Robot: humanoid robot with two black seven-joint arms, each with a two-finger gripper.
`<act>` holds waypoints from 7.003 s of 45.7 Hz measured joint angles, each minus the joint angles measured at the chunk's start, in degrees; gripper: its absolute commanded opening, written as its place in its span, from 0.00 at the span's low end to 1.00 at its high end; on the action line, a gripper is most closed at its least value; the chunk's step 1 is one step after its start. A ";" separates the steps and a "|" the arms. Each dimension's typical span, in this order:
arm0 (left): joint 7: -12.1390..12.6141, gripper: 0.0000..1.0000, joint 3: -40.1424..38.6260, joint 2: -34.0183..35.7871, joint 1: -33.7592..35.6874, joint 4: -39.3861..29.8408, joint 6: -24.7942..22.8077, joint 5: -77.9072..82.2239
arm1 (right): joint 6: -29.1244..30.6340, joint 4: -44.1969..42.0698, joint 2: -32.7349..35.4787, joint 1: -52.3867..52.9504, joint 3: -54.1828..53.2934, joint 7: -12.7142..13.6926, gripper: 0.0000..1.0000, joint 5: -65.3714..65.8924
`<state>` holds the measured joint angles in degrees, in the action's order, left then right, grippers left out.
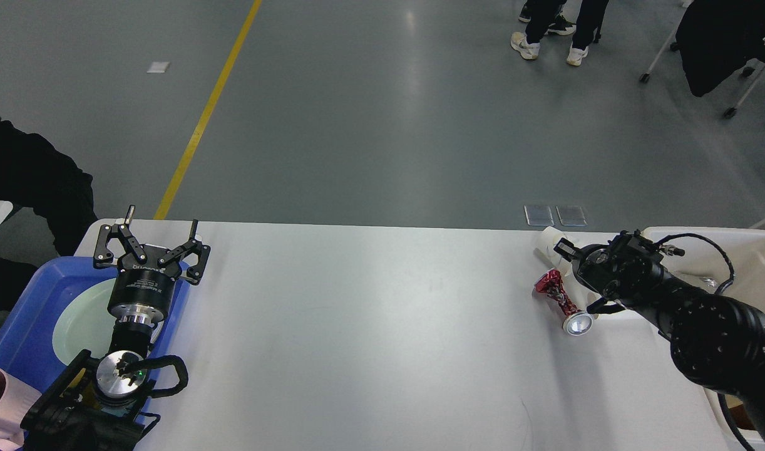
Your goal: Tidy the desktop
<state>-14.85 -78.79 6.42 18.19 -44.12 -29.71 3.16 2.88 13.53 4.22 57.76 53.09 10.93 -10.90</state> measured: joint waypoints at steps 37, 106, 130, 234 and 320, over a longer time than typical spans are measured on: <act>0.00 0.96 -0.02 0.00 0.00 0.00 0.00 0.00 | -0.86 1.70 0.65 2.90 0.01 0.91 1.00 -0.30; 0.00 0.96 -0.03 0.00 0.00 0.00 0.00 0.00 | 50.86 76.81 12.88 90.88 22.76 4.21 1.00 2.73; 0.00 0.96 -0.04 0.00 -0.03 0.00 0.00 0.00 | 48.23 76.05 13.06 89.02 22.92 3.64 1.00 2.25; 0.00 0.96 -0.04 0.00 0.00 0.00 0.00 0.00 | 4.05 -1.49 9.59 -7.41 -12.47 3.86 1.00 -17.75; 0.00 0.96 -0.04 0.00 0.00 0.00 0.00 0.00 | 9.72 29.09 23.22 22.53 -2.09 11.36 0.00 -0.99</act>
<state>-14.85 -78.84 6.42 18.19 -44.12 -29.71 3.16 12.60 42.62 27.45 80.29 51.00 22.30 -11.89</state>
